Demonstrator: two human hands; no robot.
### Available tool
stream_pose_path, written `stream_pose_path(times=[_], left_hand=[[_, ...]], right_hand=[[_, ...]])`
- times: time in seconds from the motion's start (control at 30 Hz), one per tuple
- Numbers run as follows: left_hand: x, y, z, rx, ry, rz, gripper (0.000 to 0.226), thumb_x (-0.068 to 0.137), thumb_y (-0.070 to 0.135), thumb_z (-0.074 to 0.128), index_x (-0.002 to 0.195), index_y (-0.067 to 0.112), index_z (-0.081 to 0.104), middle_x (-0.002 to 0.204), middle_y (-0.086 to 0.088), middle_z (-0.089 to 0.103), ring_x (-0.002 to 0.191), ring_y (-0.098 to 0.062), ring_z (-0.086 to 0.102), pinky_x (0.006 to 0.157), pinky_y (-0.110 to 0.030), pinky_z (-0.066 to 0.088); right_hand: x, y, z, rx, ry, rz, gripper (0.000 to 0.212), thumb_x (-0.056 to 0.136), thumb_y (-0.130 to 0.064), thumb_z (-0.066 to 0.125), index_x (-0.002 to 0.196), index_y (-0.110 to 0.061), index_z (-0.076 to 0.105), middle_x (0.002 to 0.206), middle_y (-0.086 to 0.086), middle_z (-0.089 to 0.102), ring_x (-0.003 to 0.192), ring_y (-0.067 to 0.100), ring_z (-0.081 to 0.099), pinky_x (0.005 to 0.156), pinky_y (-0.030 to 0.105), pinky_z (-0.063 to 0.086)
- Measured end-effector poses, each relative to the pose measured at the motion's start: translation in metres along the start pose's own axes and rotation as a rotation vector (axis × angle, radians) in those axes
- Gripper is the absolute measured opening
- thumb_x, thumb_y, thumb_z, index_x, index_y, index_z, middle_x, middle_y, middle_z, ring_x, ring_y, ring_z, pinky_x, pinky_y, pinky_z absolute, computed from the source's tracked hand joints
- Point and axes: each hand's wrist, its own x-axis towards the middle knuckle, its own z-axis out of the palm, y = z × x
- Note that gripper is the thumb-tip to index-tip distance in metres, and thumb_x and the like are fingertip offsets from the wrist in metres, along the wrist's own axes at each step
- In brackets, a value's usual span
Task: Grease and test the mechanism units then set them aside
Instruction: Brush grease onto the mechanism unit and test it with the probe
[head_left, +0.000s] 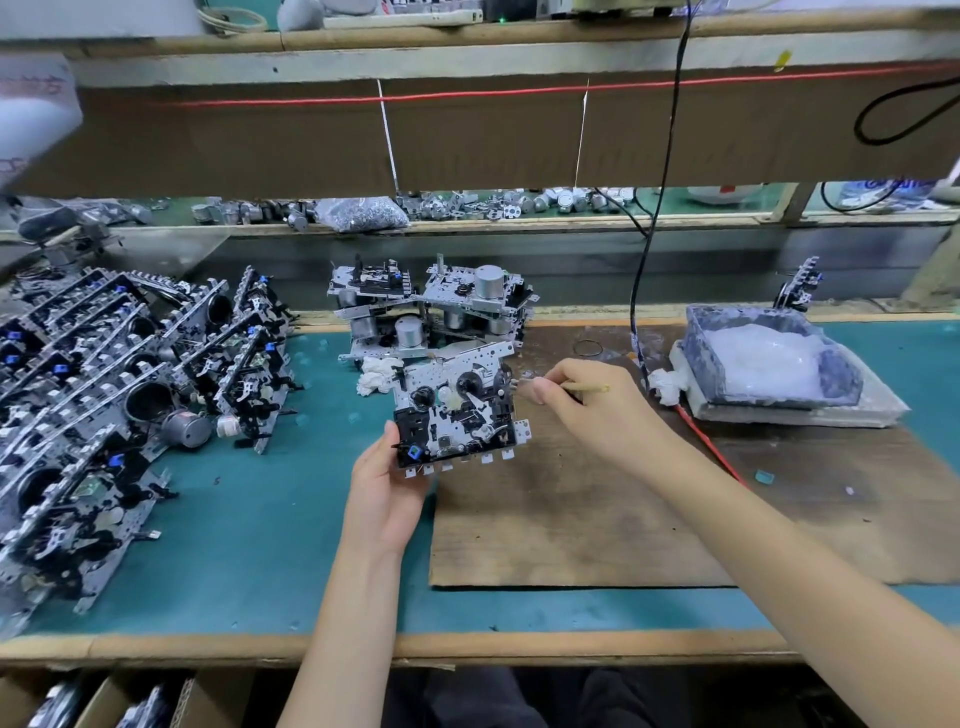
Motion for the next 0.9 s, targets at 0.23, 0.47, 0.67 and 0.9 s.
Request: stream_pose_path(times=[0.23,0.47,0.67,0.9], left_hand=[[-0.001,0.0,0.0,0.029,-0.009,-0.004,0.057,0.1,0.019,0.032,0.068,0.015,0.079,0.081,-0.001,0.075,0.072,-0.011,0.071,0.059,-0.022,0.056],[-0.001,0.0,0.003,0.035,-0.002,-0.012,0.056,0.1,0.02,0.033,0.067,0.016,0.079,0.08,-0.001,0.075,0.071,-0.011,0.071,0.056,-0.02,0.054],[-0.002,0.001,0.003,0.031,0.021,-0.014,0.054,0.099,0.022,0.035,0.067,0.015,0.078,0.081,-0.001,0.075,0.072,-0.011,0.071,0.06,-0.021,0.056],[0.0,0.002,0.004,0.032,0.099,-0.045,0.029,0.098,0.02,0.041,0.091,0.01,0.067,0.082,-0.001,0.073,0.075,-0.013,0.067,0.064,-0.023,0.054]], right_hand=[[0.008,0.002,-0.008,-0.093,-0.049,0.026,0.03,0.089,-0.04,0.054,0.074,-0.014,0.061,0.063,-0.015,0.054,0.063,0.001,0.05,0.054,0.022,0.037],[0.009,0.004,-0.012,-0.079,-0.084,0.008,0.029,0.09,-0.039,0.053,0.076,-0.015,0.063,0.067,-0.013,0.057,0.066,0.004,0.053,0.057,0.023,0.039],[0.003,0.002,-0.011,-0.133,0.102,-0.228,0.019,0.094,-0.02,0.051,0.097,-0.01,0.067,0.088,0.001,0.061,0.089,0.017,0.056,0.078,0.028,0.04],[-0.015,-0.029,-0.016,-0.008,0.216,-0.665,0.021,0.085,-0.004,0.058,0.101,0.006,0.068,0.08,0.015,0.064,0.071,0.017,0.058,0.067,0.017,0.044]])
